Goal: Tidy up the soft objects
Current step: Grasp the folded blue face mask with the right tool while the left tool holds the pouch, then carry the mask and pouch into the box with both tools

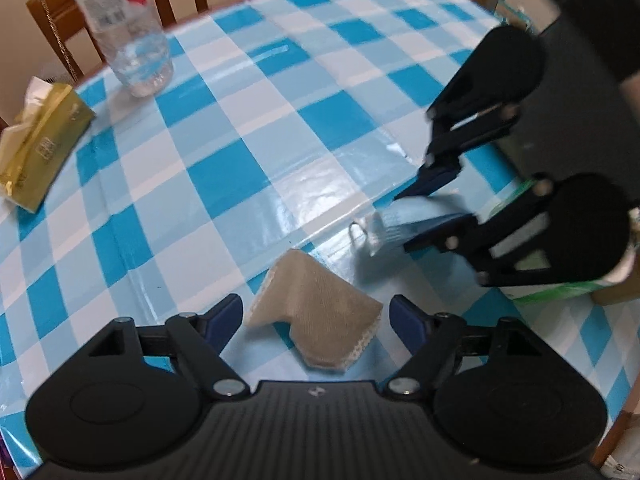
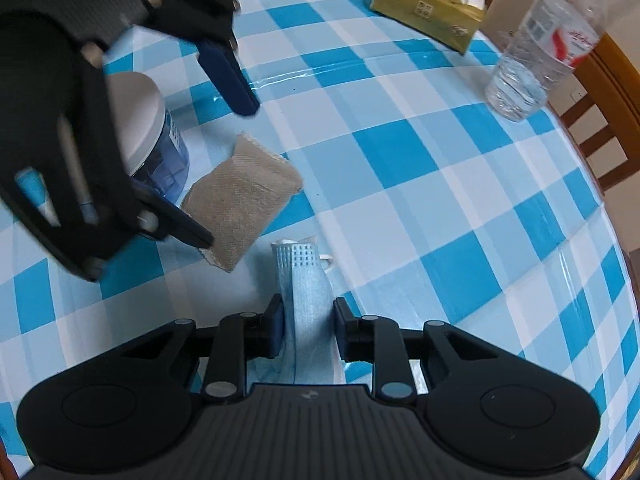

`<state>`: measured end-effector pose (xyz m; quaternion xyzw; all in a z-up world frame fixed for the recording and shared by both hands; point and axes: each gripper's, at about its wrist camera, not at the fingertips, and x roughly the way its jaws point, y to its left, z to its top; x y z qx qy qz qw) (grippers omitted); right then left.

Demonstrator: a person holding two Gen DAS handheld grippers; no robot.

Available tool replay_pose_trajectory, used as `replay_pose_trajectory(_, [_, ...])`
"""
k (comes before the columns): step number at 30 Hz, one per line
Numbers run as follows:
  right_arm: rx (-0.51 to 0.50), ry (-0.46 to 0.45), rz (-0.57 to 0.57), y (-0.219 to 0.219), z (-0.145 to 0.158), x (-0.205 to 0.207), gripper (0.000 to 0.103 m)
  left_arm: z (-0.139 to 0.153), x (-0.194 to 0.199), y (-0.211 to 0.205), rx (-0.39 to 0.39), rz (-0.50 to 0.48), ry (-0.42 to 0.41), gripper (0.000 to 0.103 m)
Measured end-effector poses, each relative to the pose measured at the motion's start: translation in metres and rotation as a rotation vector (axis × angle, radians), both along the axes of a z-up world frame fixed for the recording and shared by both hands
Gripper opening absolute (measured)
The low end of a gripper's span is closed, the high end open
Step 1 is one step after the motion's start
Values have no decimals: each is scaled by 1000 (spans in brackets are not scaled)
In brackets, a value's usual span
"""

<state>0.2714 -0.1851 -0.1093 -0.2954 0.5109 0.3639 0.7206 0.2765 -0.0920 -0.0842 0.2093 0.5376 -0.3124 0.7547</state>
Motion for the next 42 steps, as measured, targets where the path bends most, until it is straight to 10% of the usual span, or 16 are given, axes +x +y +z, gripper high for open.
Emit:
replay_pose_trajectory(10, [31,-9,-44,-13,-1,4,29,-46,13,-24,119,-17,72,79])
replay_pose_trajectory(22, [47,-36,-78,-16,6,2,29,-41,1,-28,94,-33,58,45])
replay_pose_trajectory(42, [152,-202,-183,-46,111,-44,29,59,-29,-23,-25,-57,-99,45])
